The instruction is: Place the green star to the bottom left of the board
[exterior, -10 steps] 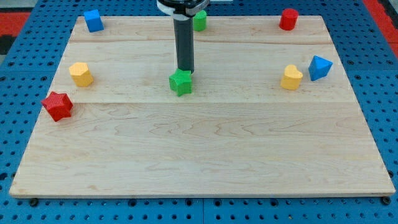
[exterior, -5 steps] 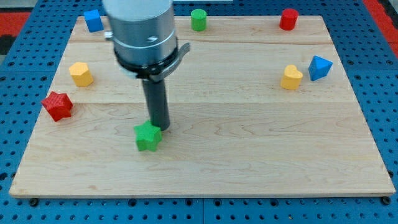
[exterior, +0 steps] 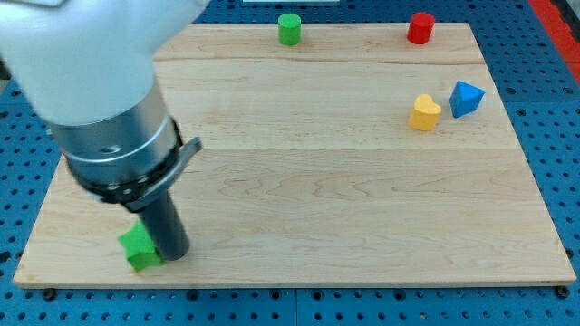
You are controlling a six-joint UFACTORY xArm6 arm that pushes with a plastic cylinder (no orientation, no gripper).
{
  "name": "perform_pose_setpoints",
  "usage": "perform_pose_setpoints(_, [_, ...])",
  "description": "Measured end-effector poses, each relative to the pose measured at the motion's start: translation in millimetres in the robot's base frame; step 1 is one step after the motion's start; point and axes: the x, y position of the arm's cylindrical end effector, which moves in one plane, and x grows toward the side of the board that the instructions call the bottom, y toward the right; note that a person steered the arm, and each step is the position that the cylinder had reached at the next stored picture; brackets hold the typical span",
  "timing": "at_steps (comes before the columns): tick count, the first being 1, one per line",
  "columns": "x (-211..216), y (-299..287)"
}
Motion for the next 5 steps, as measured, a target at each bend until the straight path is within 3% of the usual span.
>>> perform_pose_setpoints(2, [23, -39])
perform_pose_setpoints(5, [11, -59])
